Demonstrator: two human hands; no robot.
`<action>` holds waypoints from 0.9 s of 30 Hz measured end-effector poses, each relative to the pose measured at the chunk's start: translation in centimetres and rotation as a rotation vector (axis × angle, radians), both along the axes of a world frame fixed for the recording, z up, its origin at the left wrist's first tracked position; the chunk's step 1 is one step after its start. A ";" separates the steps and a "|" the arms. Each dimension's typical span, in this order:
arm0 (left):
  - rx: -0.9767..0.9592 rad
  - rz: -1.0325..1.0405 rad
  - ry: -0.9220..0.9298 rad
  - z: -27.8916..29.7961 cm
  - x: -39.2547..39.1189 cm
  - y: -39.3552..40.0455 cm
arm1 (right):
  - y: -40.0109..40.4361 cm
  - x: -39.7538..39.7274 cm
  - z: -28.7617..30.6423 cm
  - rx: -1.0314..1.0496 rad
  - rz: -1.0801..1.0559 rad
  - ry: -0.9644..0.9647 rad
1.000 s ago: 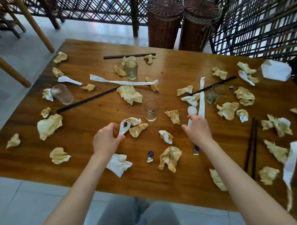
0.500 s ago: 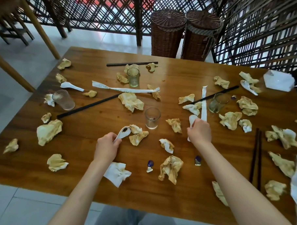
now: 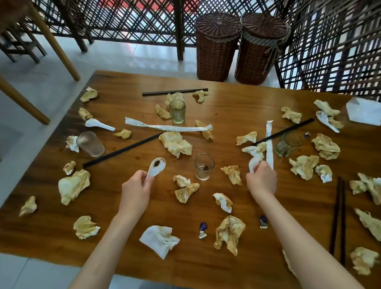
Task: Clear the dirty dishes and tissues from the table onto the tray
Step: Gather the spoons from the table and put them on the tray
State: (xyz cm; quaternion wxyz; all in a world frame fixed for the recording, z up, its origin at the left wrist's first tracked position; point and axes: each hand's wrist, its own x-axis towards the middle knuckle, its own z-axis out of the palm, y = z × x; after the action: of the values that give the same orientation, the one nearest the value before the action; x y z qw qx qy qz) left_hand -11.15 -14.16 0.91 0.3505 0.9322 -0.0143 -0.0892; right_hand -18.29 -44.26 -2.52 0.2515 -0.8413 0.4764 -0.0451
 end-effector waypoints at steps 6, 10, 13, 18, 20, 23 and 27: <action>-0.006 -0.016 0.013 2.0 1.2 1.0 | 1.3 0.1 1.5 -0.005 -0.067 0.001; 0.008 -0.017 0.044 3.1 1.0 2.1 | 2.3 -0.5 2.8 0.061 -0.086 0.042; 0.017 -0.009 0.057 3.8 0.6 2.9 | 2.9 -0.8 4.1 0.110 -0.086 0.063; -0.007 0.005 0.043 4.9 -0.9 3.6 | 4.0 -1.8 5.9 0.117 0.011 0.064; -0.014 0.018 0.031 5.3 -1.7 3.8 | 4.5 -2.3 6.5 0.102 0.045 0.046; -0.032 0.017 0.022 5.9 -3.7 3.9 | 5.6 -3.9 7.3 0.079 0.097 -0.013; -0.065 0.047 0.010 6.6 -6.9 3.7 | 7.1 -7.1 8.0 0.114 0.158 -0.143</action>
State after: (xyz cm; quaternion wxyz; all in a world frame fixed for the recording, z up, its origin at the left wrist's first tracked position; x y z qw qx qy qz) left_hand -18.07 -10.46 7.49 0.3825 0.9200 0.0063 -0.0852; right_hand -25.39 -37.13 5.48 0.3351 -0.8552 0.3911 -0.0580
